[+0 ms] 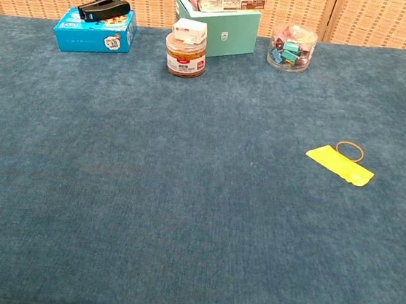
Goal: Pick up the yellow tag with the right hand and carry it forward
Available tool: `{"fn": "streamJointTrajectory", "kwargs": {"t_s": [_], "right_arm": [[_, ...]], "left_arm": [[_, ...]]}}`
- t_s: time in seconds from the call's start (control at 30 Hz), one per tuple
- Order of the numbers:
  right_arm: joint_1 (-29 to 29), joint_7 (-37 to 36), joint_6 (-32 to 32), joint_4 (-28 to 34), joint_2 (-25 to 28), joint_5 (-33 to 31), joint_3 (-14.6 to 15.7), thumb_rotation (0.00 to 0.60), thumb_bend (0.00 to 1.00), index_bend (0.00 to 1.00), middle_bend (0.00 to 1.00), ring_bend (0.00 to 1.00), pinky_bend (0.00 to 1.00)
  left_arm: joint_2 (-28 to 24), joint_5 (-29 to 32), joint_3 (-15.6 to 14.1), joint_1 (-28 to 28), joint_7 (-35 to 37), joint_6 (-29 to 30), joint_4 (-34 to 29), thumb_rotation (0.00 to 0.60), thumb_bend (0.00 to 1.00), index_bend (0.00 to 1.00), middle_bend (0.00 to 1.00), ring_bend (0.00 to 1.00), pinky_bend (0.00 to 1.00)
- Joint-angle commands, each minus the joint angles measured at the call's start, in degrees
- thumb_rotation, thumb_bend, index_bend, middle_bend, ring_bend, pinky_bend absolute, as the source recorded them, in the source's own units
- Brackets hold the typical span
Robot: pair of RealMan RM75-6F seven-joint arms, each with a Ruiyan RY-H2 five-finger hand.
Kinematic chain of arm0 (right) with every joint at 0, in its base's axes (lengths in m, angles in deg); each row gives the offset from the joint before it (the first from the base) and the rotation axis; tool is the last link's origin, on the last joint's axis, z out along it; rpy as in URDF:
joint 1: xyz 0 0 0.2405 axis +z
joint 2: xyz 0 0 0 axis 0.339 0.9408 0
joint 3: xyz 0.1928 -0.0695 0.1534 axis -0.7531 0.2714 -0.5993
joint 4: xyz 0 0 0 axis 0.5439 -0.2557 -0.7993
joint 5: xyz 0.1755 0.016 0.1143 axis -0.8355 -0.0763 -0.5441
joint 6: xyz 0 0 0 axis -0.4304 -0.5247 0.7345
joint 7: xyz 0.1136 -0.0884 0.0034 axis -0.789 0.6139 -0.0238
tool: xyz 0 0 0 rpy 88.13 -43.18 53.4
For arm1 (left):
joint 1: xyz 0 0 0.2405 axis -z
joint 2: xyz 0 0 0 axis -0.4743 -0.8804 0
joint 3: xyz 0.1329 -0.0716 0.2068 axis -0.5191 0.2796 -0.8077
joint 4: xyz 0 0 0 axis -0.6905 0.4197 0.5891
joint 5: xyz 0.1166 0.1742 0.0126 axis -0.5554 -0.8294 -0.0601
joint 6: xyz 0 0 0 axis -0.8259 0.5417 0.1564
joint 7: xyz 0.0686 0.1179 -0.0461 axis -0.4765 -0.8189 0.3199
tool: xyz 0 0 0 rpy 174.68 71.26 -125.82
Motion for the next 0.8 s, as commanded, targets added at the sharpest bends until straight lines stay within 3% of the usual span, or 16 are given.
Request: {"fn": "streamJointTrajectory", "kwargs": {"t_s": [0.03,0.4,0.8], "right_arm": [[0.01,0.23,-0.37,0.13,-0.15,-0.70,-0.14,0.600,0.00,0.00,0.00,0.00,0.00],[3.25,-2.09,-5.73,-0.36,-0.60,0.31,0.53,0.600,0.00,0.00,0.00,0.00,0.00],[19.20,-10.41,-21.78,-6.78,-2.43,5.52,-2.31,0.600,0.00,0.00,0.00,0.00,0.00]], "left_arm": [[0.03,0.06,0.00,-0.13,0.12,0.22,0.02,0.600,0.10,0.00,0.00,0.00,0.00],[0.18,0.11,-0.02,-0.49,0.21,0.84,0.07,0.600,0.10,0.00,0.00,0.00,0.00],[0.69,1.47,0.36,0.02,-1.85,0.00,-0.69,0.600,0.10,0.00,0.00,0.00,0.00]]}}
